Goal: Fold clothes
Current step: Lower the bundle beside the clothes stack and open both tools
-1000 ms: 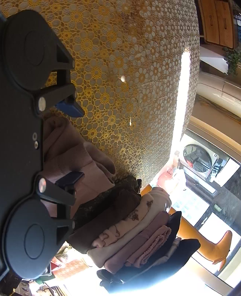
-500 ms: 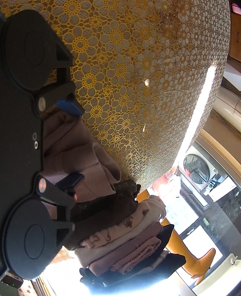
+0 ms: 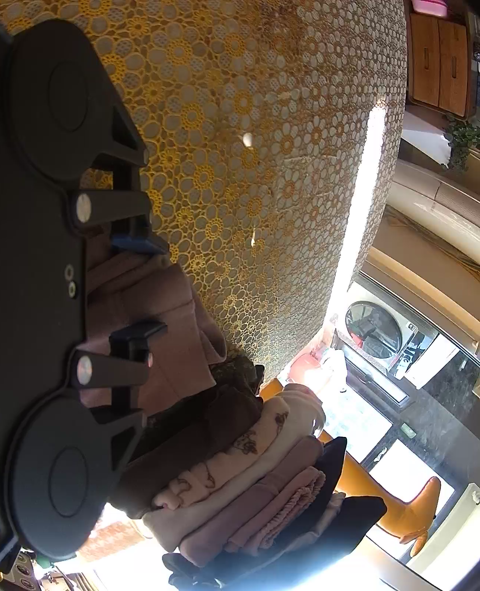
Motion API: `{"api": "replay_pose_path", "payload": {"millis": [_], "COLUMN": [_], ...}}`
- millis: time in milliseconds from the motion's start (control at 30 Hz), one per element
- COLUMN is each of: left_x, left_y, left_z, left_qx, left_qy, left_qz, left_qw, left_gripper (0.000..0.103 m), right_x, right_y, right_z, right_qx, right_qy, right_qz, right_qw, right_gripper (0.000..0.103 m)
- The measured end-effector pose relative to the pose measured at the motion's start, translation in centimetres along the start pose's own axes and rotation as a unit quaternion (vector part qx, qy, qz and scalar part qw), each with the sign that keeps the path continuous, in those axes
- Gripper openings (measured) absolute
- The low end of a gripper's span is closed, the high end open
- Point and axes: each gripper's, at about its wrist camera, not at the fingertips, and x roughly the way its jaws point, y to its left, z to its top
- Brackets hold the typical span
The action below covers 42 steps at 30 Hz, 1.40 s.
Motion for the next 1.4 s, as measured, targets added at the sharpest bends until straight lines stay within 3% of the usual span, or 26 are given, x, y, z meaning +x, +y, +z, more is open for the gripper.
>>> {"api": "replay_pose_path", "payload": {"millis": [133, 267, 500, 533, 600, 667, 800, 1000, 1200, 1400], "left_x": [2.1, 4.1, 4.2, 3.6, 2.3, 0.7, -2.6, -9.4, -16.3, -22.8], "left_y": [-2.2, -3.1, -2.0, -2.0, -2.2, -2.4, -2.2, -1.7, -0.6, 0.9], "left_z": [2.3, 3.4, 2.7, 2.7, 2.4, 2.0, 0.3, -2.8, -5.9, -9.0], "left_qx": [0.032, 0.053, 0.055, 0.054, 0.055, 0.062, 0.057, 0.059, 0.062, 0.044], "left_qy": [-0.008, -0.009, 0.001, -0.001, -0.007, -0.010, 0.001, -0.024, -0.055, -0.078], "left_qz": [-0.002, 0.006, 0.010, 0.010, 0.010, 0.011, 0.011, 0.033, 0.076, 0.088], "left_qw": [0.9995, 0.9985, 0.9984, 0.9985, 0.9984, 0.9979, 0.9983, 0.9974, 0.9937, 0.9921], "left_gripper": [0.103, 0.103, 0.103, 0.103, 0.103, 0.103, 0.103, 0.103, 0.103, 0.103], "right_x": [0.5, 1.5, 2.3, 2.3, 1.9, 1.5, 0.5, -1.2, -3.8, -4.6], "right_y": [0.0, 0.5, -0.4, -0.3, 0.2, 0.6, 1.0, 2.6, 5.4, 9.9], "right_z": [0.5, 0.9, 0.9, 0.9, 0.8, 0.5, -0.2, -1.6, -2.9, -4.5], "right_qx": [0.024, 0.007, 0.030, 0.030, 0.022, 0.015, 0.008, -0.017, -0.051, -0.083], "right_qy": [-0.023, -0.036, -0.026, -0.023, -0.020, -0.020, -0.014, -0.004, 0.011, 0.030], "right_qz": [-0.001, -0.009, -0.024, -0.027, -0.029, -0.029, -0.030, -0.022, 0.008, 0.049], "right_qw": [0.999, 0.999, 0.999, 0.999, 0.999, 0.999, 0.999, 1.000, 0.999, 0.995], "right_gripper": [0.025, 0.025, 0.030, 0.032, 0.056, 0.066, 0.067, 0.068, 0.075, 0.079]}}
